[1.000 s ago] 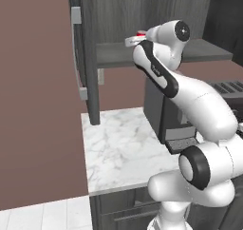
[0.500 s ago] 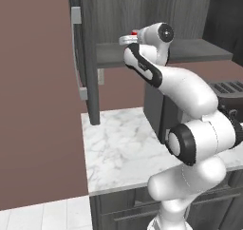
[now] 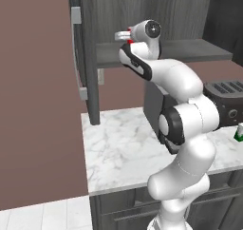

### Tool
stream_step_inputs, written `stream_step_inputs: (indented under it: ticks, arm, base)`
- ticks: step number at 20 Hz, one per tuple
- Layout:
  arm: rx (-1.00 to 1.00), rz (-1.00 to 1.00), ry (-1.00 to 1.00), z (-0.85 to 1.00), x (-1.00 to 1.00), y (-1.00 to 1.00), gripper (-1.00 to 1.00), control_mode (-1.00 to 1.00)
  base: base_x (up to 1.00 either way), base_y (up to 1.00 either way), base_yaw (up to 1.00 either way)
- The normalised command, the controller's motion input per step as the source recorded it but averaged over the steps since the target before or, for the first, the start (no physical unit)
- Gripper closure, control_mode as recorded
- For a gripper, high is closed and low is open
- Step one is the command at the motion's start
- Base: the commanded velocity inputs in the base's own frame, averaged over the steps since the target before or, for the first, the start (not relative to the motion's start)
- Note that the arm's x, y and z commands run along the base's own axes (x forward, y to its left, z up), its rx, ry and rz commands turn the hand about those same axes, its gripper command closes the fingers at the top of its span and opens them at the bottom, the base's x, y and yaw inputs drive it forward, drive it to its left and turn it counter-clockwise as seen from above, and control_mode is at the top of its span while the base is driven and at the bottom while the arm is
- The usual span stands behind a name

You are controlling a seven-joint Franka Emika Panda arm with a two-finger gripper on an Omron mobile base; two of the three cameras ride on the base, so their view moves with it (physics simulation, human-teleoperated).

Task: Sort all alcoholic drinks to one cabinet, and non-alcoholic drinks to the other.

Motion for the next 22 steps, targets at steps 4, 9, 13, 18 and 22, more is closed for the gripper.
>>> stream_step_inputs:
  ticks: [4,9,13,18,22]
  arm:
    - [0.00,-0.05,0.00,-0.21,0.47,0.05,1.00,-1.00]
    - [0.00,-0.03,0.00,-0.30,0.16,0.02,1.00,-1.00]
    - [0.00,-0.02,0.00,-0.19,0.00,0.00,-1.00,-1.00]
    - [0.00,-0.02,0.00,-0.05,-0.18,0.00,-1.00,-1.00]
    - [0.00,-0.03,0.00,-0.02,-0.20,0.00,-1.00,-1.00]
  base:
    - [0.00,0.00,0.00]
    - [0.00,0.00,0.00]
    - [0.00,0.00,0.00]
    - [0.00,0.00,0.00]
    - [0.00,0.00,0.00]
